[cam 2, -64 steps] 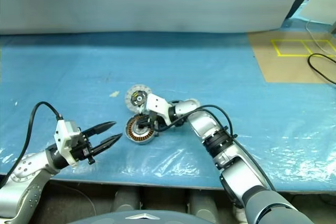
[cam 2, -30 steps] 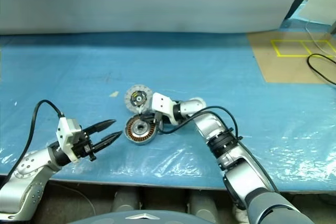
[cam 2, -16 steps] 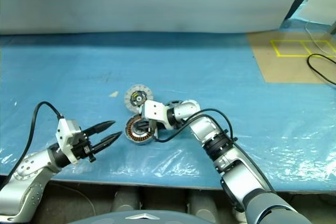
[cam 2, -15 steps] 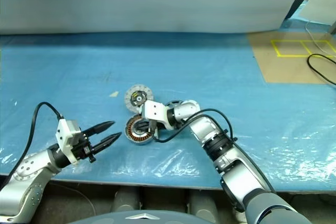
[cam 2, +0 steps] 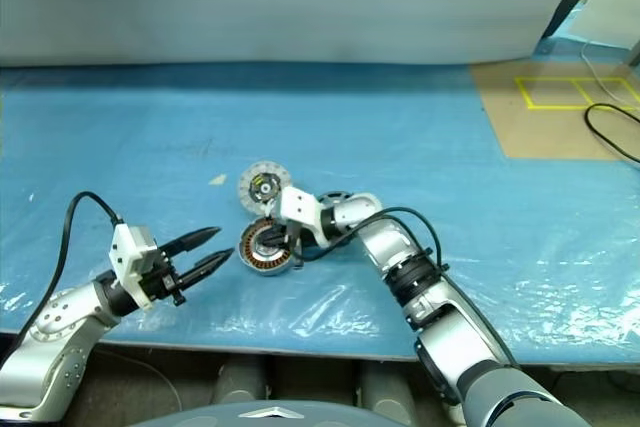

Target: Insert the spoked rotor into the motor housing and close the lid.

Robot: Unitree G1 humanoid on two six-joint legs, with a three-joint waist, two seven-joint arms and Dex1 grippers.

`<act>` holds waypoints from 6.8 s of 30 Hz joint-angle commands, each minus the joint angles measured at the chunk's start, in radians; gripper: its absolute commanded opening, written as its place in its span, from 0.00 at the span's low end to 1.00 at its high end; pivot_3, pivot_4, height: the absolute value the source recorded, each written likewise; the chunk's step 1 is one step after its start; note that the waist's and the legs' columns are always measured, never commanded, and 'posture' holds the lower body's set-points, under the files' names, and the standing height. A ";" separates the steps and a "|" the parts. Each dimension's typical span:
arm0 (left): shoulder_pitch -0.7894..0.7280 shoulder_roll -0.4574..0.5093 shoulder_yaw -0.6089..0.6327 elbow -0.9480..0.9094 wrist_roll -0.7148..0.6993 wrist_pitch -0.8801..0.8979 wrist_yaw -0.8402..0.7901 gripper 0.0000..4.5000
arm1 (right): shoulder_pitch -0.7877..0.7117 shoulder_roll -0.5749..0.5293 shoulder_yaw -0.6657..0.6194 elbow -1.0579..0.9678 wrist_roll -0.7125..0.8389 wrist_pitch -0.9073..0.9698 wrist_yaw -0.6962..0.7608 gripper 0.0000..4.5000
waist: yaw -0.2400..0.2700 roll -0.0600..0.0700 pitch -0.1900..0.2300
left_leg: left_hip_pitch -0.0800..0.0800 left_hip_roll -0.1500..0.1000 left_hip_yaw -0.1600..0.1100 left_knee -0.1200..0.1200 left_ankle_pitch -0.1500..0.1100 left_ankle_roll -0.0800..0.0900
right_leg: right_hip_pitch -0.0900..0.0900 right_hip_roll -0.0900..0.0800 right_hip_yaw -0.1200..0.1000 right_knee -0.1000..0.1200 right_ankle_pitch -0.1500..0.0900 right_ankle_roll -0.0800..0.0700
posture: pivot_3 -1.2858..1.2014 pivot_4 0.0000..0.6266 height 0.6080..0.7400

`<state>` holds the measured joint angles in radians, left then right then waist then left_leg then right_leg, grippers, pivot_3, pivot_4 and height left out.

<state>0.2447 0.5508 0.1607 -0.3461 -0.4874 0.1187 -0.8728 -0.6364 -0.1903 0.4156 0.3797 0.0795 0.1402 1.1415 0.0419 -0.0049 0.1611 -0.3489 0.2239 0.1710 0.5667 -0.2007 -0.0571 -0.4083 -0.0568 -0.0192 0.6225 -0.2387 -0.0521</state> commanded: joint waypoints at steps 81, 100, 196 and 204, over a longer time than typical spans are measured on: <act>-0.069 -0.089 -0.120 0.045 0.060 -0.090 0.022 0.53 | -0.548 -0.175 0.080 0.574 -0.341 -0.116 0.439 0.99 | 0.002 0.000 0.001 | -0.018 0.002 0.000 0.015 0.002 0.006 | -0.019 -0.001 -0.001 0.018 -0.001 -0.004 | 0.52 0.24 1.00; -0.074 -0.088 -0.123 0.059 0.072 -0.095 0.022 0.53 | -0.563 -0.199 0.043 0.487 -0.317 -0.139 0.444 0.99 | 0.001 0.000 0.001 | -0.018 0.003 0.000 0.015 0.002 0.006 | -0.019 -0.001 -0.001 0.019 -0.001 -0.004 | 0.52 0.24 1.00; 0.063 -0.040 -0.048 -0.007 0.033 -0.136 0.002 0.53 | -0.439 -0.042 0.156 0.165 -0.139 -0.092 0.389 0.37 | 0.000 -0.001 0.001 | -0.015 0.003 0.000 0.015 0.000 0.002 | -0.017 0.000 0.000 0.019 -0.001 -0.004 | 0.52 0.24 1.00; 0.068 -0.041 -0.052 -0.018 0.031 -0.130 0.011 0.53 | -0.451 -0.043 0.127 0.125 -0.115 -0.073 0.411 0.37 | 0.000 -0.001 0.001 | -0.016 0.003 0.000 0.015 0.000 0.002 | -0.017 0.000 -0.001 0.019 -0.001 -0.004 | 0.52 0.24 1.00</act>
<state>0.3146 0.5117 0.1080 -0.3295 -0.4478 -0.0085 -0.8667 -1.0540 -0.2365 0.5757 0.5480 -0.0651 0.0624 1.5345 0.0421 -0.0063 0.1618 -0.3643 0.2268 0.1712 0.5817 -0.2006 -0.0549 -0.4256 -0.0570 -0.0198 0.6411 -0.2400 -0.0558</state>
